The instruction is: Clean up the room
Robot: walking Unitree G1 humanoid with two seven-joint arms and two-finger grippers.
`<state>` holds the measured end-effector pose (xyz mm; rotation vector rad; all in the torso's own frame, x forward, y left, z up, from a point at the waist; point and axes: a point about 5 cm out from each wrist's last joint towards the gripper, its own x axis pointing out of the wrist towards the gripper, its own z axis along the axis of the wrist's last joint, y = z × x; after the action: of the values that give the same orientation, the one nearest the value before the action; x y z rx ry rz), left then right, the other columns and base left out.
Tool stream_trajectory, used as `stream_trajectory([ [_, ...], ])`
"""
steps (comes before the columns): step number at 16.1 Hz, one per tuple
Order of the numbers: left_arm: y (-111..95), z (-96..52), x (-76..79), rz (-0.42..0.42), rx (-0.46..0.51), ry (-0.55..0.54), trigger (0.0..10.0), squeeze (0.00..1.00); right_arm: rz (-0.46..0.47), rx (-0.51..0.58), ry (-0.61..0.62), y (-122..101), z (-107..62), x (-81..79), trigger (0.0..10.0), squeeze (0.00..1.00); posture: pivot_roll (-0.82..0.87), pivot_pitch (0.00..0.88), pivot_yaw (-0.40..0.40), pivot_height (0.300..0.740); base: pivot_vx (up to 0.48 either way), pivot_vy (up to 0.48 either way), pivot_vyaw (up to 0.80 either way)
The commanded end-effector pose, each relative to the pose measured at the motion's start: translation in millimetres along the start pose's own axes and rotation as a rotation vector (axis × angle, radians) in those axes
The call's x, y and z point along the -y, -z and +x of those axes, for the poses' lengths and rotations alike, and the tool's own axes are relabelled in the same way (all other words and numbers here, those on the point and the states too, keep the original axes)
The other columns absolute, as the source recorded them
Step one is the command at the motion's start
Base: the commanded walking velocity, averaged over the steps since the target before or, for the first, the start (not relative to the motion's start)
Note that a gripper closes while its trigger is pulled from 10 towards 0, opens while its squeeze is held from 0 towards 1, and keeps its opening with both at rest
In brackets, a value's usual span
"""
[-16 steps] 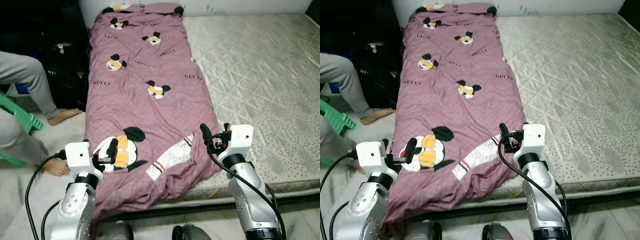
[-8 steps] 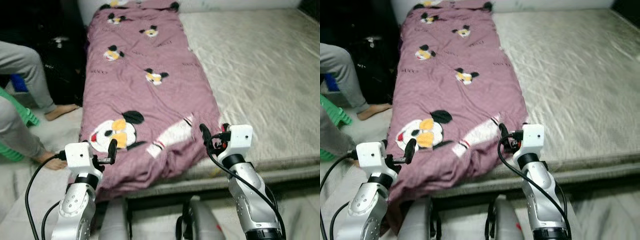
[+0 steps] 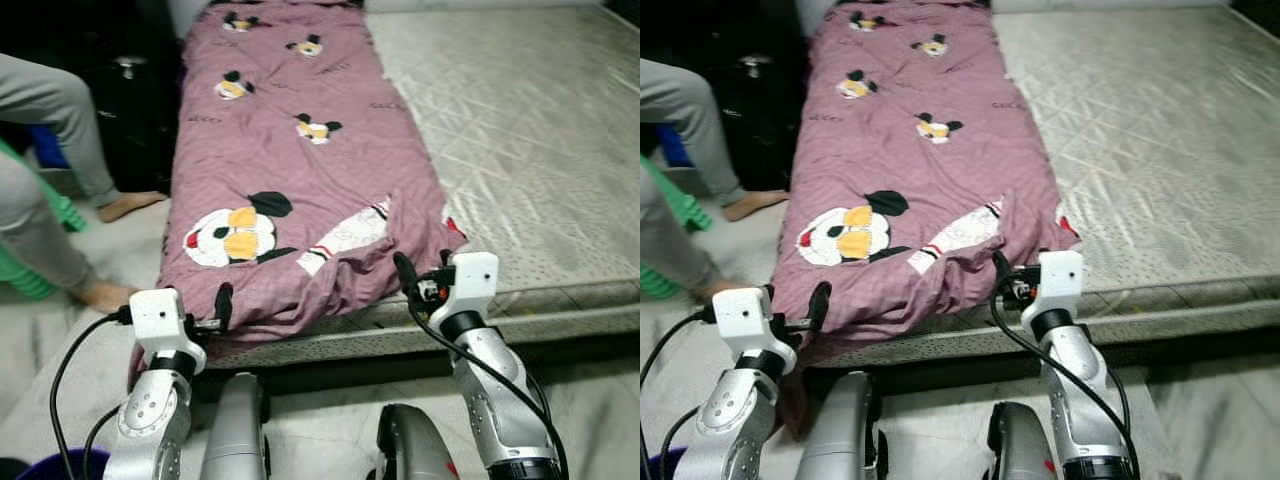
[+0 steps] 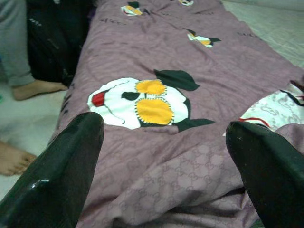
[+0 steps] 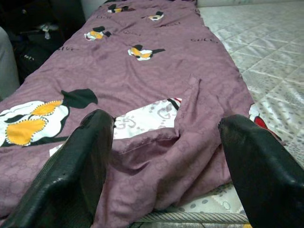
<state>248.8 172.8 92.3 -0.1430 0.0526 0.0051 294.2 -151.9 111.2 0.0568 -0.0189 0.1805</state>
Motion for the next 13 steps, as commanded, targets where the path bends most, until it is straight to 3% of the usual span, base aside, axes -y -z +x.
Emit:
stream_trajectory([
  [1, -3.9, -1.4, -0.8, 0.019, 0.015, -0.008, 10.0, 0.0, -0.003, 0.011, -0.019, -2.7, 0.5, -1.9, 10.0, 0.0, 0.07, 0.192, 0.005, 0.602, 0.0, 0.0, 0.0],
  [8, -4.8, -1.1, -7.6, -0.032, 0.021, -0.061, 10.0, 0.0, -0.012, 0.007, -0.035, -1.7, 0.6, -3.5, 10.0, 0.0, 0.07, 0.198, 0.008, 0.528, 0.0, 0.0, 0.0],
  [13, -10.1, -0.1, -8.0, -0.029, 0.05, -0.057, 10.0, 0.0, -0.053, 0.002, -0.03, -1.5, 1.5, 1.3, 10.0, 0.0, 0.07, 0.21, 0.008, 0.528, 0.0, 0.0, 0.0],
])
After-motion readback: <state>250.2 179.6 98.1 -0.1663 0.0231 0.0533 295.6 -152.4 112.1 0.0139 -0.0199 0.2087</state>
